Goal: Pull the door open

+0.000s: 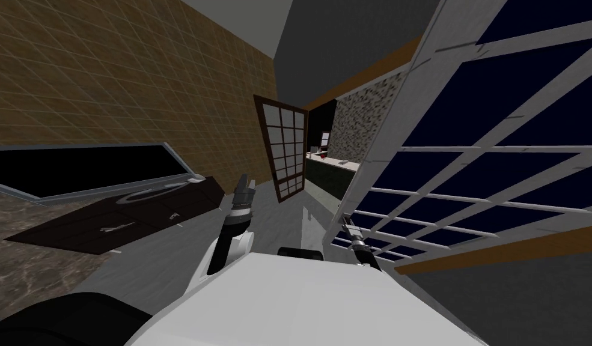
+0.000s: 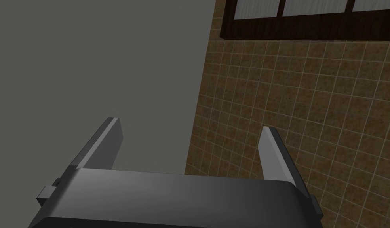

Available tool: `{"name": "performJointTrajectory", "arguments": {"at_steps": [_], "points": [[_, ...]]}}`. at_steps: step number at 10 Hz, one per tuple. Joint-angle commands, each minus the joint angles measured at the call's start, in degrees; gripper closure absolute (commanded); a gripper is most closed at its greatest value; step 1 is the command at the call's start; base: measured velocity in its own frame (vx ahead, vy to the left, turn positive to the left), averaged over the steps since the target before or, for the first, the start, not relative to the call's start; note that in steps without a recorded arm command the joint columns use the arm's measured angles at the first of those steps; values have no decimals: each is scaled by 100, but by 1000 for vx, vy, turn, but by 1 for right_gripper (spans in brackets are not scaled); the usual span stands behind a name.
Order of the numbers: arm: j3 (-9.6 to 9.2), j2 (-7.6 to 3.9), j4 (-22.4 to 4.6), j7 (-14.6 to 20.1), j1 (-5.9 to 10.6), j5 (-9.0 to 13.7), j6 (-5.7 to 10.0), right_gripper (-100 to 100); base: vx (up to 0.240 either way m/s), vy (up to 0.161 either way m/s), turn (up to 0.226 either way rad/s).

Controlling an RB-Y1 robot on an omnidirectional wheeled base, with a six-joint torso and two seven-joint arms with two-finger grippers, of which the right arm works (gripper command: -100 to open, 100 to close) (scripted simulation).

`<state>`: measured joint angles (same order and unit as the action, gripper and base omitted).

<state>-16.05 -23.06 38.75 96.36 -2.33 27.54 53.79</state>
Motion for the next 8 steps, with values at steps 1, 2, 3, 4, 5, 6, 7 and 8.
{"name": "performJointTrajectory", "arguments": {"at_steps": [1,2,3,4,5,6,7,8], "points": [[-95,-84,12,120,-60,-76,108,100,-155,-12,106],[-119,-106,15,150,-75,-96,135,100,-199,-49,65],[-173,-154,22,218,-109,-139,197,100,-174,-37,67],[-230,-205,29,291,-145,-185,262,100,-174,-39,70],[-287,-256,36,363,-182,-232,327,100,-191,-65,80],[-342,-305,43,433,-216,-276,390,100,-192,-62,89],[-392,-349,49,495,-247,-316,446,100,-190,-55,66],[-448,-399,56,566,-283,-361,510,100,-223,-41,72]]}}
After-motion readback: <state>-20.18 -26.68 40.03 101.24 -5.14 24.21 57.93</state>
